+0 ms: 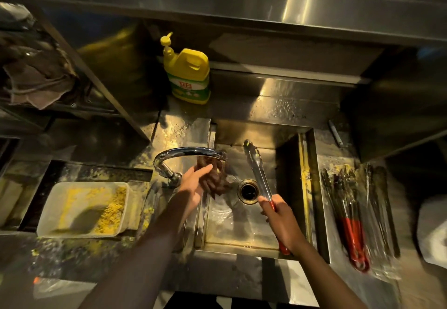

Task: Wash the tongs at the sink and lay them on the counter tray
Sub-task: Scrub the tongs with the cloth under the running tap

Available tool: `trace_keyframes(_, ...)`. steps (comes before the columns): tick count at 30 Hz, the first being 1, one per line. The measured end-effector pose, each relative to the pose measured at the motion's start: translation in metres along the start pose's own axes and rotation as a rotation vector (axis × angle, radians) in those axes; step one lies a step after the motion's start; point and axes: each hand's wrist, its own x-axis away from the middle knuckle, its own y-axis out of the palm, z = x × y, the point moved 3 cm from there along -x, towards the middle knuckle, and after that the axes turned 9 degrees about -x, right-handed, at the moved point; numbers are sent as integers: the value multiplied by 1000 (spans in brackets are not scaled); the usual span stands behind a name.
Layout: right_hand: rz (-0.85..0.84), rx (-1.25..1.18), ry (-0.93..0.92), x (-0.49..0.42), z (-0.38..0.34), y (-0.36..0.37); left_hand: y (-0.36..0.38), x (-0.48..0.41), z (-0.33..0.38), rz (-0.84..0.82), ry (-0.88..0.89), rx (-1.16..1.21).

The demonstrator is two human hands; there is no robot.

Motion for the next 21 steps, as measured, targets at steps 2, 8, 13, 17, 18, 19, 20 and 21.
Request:
trace_keyframes(2, -19, 34, -2, 3, 0, -3, 0, 12, -4, -44, -72, 112)
trace_keyframes(8, -83, 39, 95, 8, 11, 0, 7, 48, -10, -169, -92, 341)
trace_keyframes(13, -112, -9, 66, 9, 8, 6, 2, 39, -19, -68, -126, 440)
trace_keyframes(17, -112, 163, 9, 4, 14, 7, -2, 40, -15, -22, -179, 476)
trace_keyframes(18, -105, 215, -5, 3, 15, 6, -5, 43, -10, -14, -166, 472)
trace_keyframes(19, -93, 250, -14, 3, 15, 5, -8, 42, -8, -3, -159, 449)
trace_keyframes(20, -84, 255, -16, 2, 15, 4, -9, 48, -4, -11, -148, 432)
trace_keyframes(21, -78, 230, -6, 2, 14, 4, -7, 56, 4, -37, -134, 440)
